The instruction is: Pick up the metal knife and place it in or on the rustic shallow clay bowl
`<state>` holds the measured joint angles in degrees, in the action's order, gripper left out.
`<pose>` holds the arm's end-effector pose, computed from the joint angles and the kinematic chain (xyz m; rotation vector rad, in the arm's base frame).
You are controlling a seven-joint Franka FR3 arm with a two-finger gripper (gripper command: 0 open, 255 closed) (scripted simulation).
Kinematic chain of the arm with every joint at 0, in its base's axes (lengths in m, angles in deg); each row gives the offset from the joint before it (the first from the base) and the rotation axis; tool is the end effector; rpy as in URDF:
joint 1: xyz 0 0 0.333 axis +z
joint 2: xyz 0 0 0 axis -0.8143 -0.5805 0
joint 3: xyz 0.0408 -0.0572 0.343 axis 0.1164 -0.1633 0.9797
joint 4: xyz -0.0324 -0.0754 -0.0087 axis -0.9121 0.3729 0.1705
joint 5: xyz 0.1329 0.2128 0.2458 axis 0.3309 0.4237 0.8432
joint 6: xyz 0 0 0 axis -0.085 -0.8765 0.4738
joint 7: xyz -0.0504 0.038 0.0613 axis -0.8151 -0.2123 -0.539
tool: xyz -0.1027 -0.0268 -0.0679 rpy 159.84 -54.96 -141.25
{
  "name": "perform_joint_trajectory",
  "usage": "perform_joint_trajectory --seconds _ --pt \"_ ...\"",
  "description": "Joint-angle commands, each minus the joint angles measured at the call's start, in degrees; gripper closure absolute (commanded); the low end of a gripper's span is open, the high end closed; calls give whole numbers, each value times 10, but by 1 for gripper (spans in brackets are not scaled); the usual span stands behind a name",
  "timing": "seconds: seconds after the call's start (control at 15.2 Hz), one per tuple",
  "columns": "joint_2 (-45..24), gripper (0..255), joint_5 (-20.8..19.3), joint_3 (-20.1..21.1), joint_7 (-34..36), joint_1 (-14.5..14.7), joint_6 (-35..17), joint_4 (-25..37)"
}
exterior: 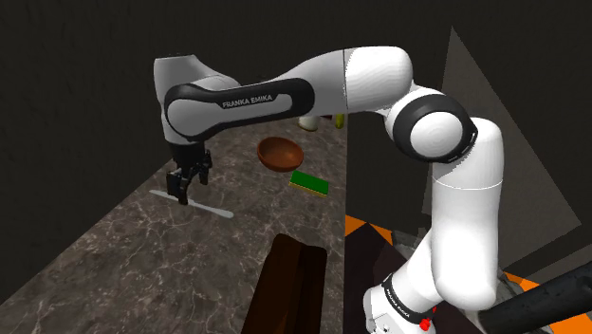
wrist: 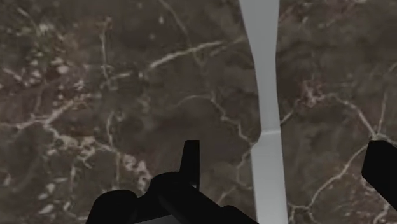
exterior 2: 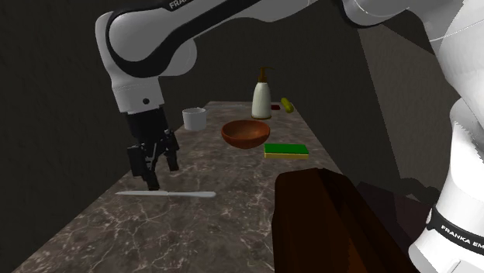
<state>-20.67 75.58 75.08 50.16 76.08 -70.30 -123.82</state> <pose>0.5361 0.3728 0.3622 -2.9616 -0.9692 0.3405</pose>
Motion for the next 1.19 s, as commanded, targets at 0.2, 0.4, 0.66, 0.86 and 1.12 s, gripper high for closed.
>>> perform_joint_trajectory --seconds 0.2,0.4,0.66,0.86,1.12 --pt "-6 0 -2 -1 2 0 -36 -31" --pt "-6 0 -2 -1 2 0 -40 -34" --pt "-6 0 -2 -1 2 0 -40 -34" --pt "-7 255 -2 -1 2 0 -40 -34" --pt "-9 255 -3 -1 3 1 -44 -36"
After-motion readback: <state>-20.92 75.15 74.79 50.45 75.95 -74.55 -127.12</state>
